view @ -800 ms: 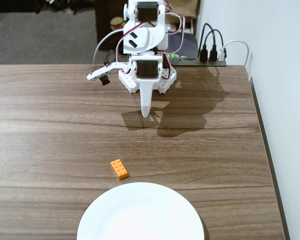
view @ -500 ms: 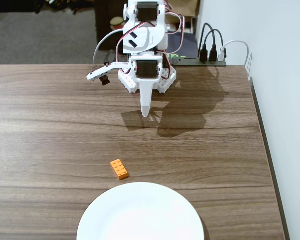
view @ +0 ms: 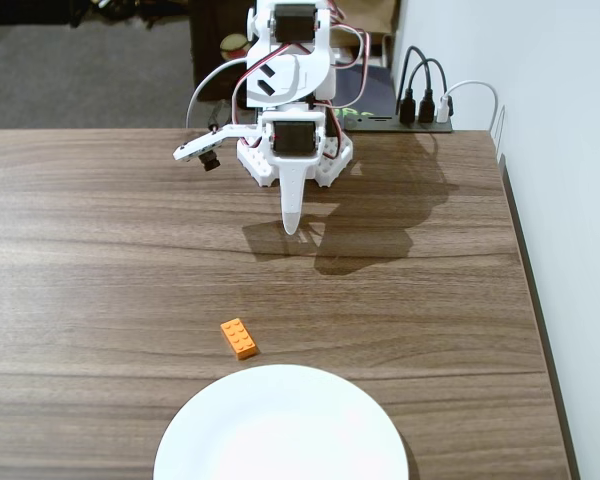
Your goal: Grasp a lego block and put it on the plate.
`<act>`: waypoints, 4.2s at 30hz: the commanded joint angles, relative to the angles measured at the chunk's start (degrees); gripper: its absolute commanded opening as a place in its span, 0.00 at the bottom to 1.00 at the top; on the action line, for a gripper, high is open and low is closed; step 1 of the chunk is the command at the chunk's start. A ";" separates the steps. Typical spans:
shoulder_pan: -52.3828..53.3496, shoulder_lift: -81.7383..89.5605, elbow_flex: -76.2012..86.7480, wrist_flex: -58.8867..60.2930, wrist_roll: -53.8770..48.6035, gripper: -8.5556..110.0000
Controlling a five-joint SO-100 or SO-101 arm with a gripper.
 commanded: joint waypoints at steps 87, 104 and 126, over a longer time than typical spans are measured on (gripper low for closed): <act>23.29 -50.89 -32.08 -18.37 -41.75 0.08; 22.50 -75.23 -53.44 -18.37 -71.89 0.08; 13.54 -88.42 -69.43 5.36 -106.79 0.08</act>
